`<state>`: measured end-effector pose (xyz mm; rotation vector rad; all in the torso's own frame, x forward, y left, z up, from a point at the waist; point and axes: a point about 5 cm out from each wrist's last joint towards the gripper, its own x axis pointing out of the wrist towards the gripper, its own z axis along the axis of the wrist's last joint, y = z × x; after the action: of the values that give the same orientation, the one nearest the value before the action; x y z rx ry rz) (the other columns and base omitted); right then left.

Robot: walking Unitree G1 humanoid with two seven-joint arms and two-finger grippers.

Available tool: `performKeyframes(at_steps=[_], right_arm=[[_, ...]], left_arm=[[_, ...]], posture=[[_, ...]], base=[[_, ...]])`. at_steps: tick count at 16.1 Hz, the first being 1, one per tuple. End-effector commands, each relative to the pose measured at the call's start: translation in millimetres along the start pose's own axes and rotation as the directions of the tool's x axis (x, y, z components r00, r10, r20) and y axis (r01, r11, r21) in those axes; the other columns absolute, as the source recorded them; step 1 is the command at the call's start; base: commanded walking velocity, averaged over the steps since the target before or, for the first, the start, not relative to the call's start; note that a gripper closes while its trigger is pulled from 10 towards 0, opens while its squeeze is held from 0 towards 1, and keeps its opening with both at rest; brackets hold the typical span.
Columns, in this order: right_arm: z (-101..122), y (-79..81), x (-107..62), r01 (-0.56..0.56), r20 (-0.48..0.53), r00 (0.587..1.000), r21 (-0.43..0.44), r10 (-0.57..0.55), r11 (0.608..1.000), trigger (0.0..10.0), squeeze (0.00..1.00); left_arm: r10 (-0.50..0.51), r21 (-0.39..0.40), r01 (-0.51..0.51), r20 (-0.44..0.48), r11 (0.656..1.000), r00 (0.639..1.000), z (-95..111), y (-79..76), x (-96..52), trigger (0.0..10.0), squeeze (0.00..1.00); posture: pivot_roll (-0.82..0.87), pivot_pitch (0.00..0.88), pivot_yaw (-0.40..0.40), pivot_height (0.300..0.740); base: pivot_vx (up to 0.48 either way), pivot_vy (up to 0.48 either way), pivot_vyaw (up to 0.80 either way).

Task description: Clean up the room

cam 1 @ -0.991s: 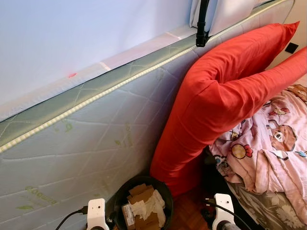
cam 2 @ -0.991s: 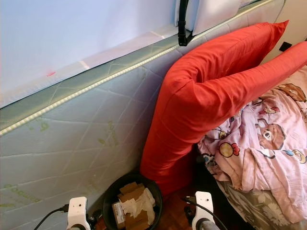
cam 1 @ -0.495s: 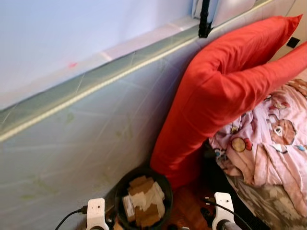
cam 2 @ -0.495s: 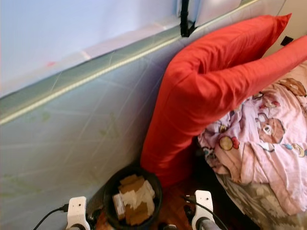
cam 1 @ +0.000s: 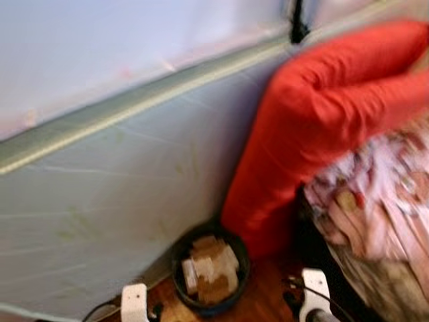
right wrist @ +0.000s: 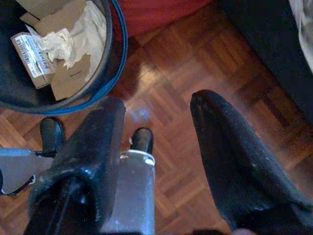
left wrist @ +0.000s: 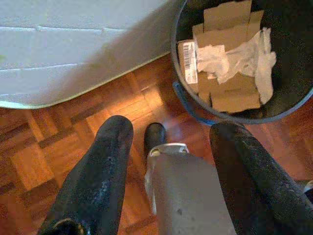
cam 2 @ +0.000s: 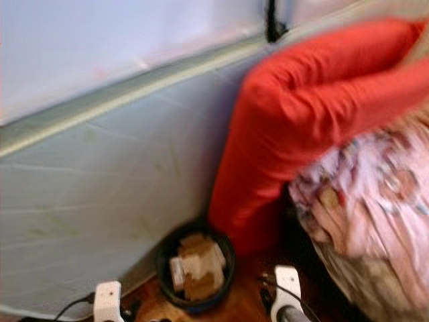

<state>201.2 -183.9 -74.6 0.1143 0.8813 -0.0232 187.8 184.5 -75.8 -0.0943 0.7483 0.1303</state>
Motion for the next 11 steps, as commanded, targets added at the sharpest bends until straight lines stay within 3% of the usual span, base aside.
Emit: performKeyframes(at_steps=[1,6,11], right_arm=[[-6.6,1.3,-0.9,0.0,-0.023,1.0,0.01,0.001,1.0,10.0,0.0],[-7.0,1.0,-0.9,0.003,-0.026,1.0,0.016,-0.003,1.0,10.0,0.0],[-7.7,1.0,-0.9,0.001,-0.036,0.999,0.008,-0.001,1.0,10.0,0.0]], left_arm=[[0.009,0.008,-0.009,-0.015,1.0,1.0,-2.1,3.7,-0.6,10.0,0.0],[0.008,0.005,-0.008,-0.012,1.0,1.0,-1.9,3.5,-0.6,10.0,0.0],[0.007,0.008,-0.007,-0.015,1.0,1.0,-2.1,3.6,-0.5,10.0,0.0]], posture=[[0.05,0.138,-0.041,0.74],[0.05,0.138,-0.042,0.74],[0.05,0.137,-0.042,0.74]], base=[[0.0,0.0,0.0],[0.0,0.0,0.0],[0.0,0.0,-0.75]])
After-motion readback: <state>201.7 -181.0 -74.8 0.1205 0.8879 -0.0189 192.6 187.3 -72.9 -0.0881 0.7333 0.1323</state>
